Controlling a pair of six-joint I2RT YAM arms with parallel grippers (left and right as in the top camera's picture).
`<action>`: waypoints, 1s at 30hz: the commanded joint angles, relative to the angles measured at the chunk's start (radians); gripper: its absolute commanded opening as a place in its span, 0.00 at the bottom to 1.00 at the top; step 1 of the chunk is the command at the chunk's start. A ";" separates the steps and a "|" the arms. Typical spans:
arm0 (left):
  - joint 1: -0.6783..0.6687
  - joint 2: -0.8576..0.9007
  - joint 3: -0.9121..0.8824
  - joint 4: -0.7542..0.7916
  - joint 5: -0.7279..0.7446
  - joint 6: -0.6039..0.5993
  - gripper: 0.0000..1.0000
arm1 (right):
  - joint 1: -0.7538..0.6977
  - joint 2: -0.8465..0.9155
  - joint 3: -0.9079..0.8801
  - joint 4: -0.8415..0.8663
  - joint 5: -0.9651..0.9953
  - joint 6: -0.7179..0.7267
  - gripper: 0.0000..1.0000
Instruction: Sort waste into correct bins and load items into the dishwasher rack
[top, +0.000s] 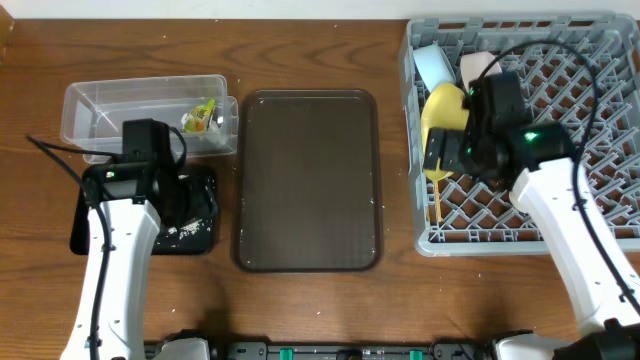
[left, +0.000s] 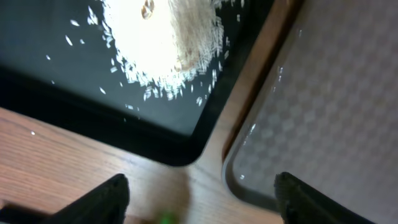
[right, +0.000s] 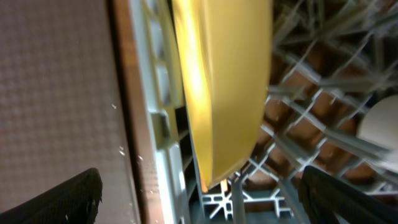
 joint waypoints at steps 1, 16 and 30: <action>-0.039 -0.021 -0.029 -0.007 0.016 0.023 0.72 | 0.002 -0.080 -0.122 0.056 -0.023 0.043 0.99; -0.274 -0.551 -0.299 0.159 -0.169 -0.093 0.88 | 0.040 -0.566 -0.555 0.285 -0.010 0.045 0.99; -0.274 -0.652 -0.330 0.174 -0.180 -0.109 0.91 | 0.039 -0.607 -0.584 0.284 0.012 0.045 0.99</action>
